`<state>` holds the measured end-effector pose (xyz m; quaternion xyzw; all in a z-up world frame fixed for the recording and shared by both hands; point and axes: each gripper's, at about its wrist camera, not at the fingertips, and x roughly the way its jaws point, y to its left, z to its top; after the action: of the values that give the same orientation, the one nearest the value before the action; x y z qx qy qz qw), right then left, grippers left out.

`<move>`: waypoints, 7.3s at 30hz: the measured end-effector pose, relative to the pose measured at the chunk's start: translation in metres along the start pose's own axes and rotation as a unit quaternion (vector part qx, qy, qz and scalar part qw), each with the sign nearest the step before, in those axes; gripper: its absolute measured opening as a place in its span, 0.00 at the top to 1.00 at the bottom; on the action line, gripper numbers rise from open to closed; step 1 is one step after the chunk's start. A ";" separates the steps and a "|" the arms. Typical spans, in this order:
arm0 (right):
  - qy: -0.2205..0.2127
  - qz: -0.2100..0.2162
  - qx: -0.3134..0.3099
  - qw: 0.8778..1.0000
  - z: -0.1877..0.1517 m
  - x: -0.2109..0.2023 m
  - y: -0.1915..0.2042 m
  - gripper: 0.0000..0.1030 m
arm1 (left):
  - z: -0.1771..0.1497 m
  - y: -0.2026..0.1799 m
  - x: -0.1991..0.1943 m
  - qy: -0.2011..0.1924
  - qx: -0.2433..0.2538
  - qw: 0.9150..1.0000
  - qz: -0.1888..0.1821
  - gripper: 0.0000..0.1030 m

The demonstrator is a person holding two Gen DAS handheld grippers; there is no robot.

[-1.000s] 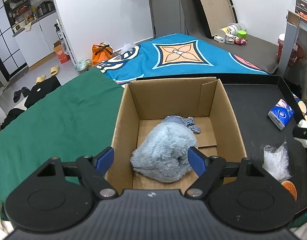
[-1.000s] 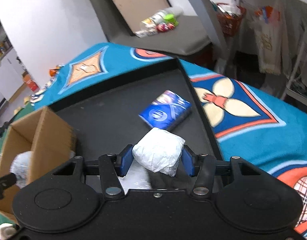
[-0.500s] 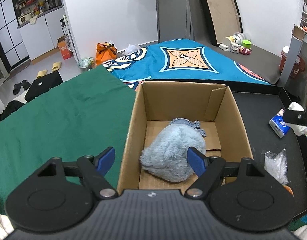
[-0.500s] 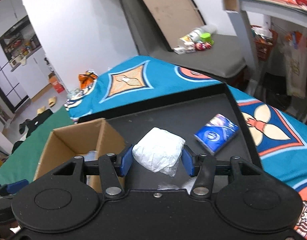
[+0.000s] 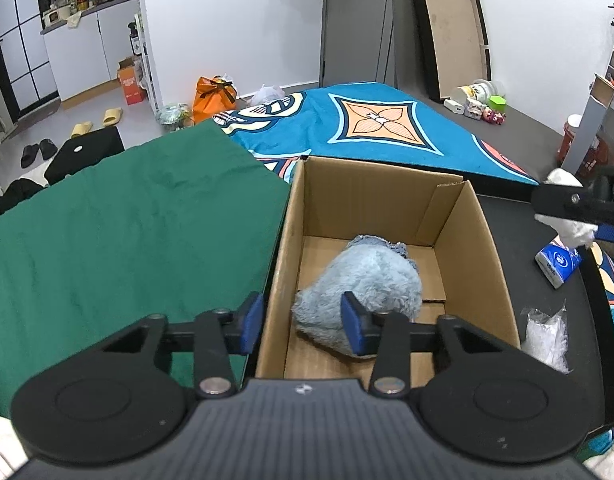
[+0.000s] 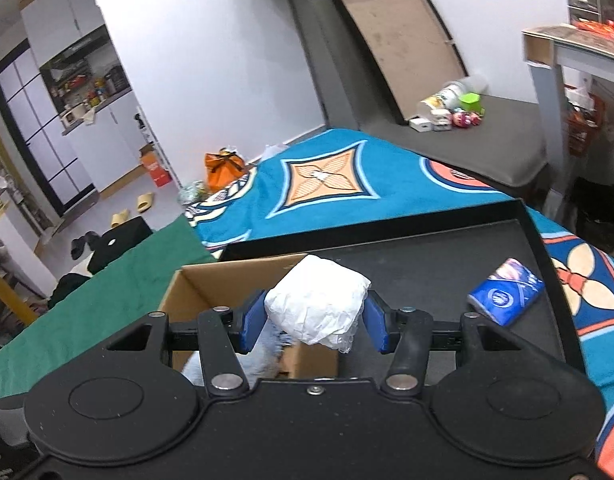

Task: Organize soft objects
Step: 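Carry the white packet with the right tool and drop it into the box, then move the right tool to the clear bubble-wrap bag and close on it, then carry the clear bag with the right tool and release it into the box, then move the right tool to the burger plush and grasp it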

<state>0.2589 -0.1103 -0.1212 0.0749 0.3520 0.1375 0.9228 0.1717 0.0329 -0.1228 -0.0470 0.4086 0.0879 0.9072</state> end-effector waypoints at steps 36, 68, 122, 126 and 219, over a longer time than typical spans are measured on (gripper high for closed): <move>0.016 -0.027 0.006 0.999 -0.017 -0.002 -0.019 0.24 | -0.005 0.017 0.007 0.004 -0.027 1.000 0.001 0.92; 0.123 -0.073 0.044 0.989 -0.074 0.034 -0.092 0.23 | 0.003 -0.034 0.010 0.002 0.045 0.997 0.058 0.40; 0.025 -0.027 0.004 0.999 -0.020 0.005 -0.049 0.65 | 0.003 -0.019 0.002 -0.001 0.028 0.999 0.038 0.31; 0.017 -0.014 -0.006 1.000 -0.014 0.002 -0.034 0.65 | 0.002 -0.014 0.000 -0.008 0.017 0.999 0.032 0.31; 0.153 -0.083 0.053 0.983 -0.101 -0.007 -0.105 0.51 | -0.008 -0.028 -0.006 0.003 0.056 0.997 0.048 0.44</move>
<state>0.2070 -0.2079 -0.2160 0.0725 0.5004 0.0515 0.8612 0.1677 0.0034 -0.1230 0.0238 0.4170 0.1085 0.9021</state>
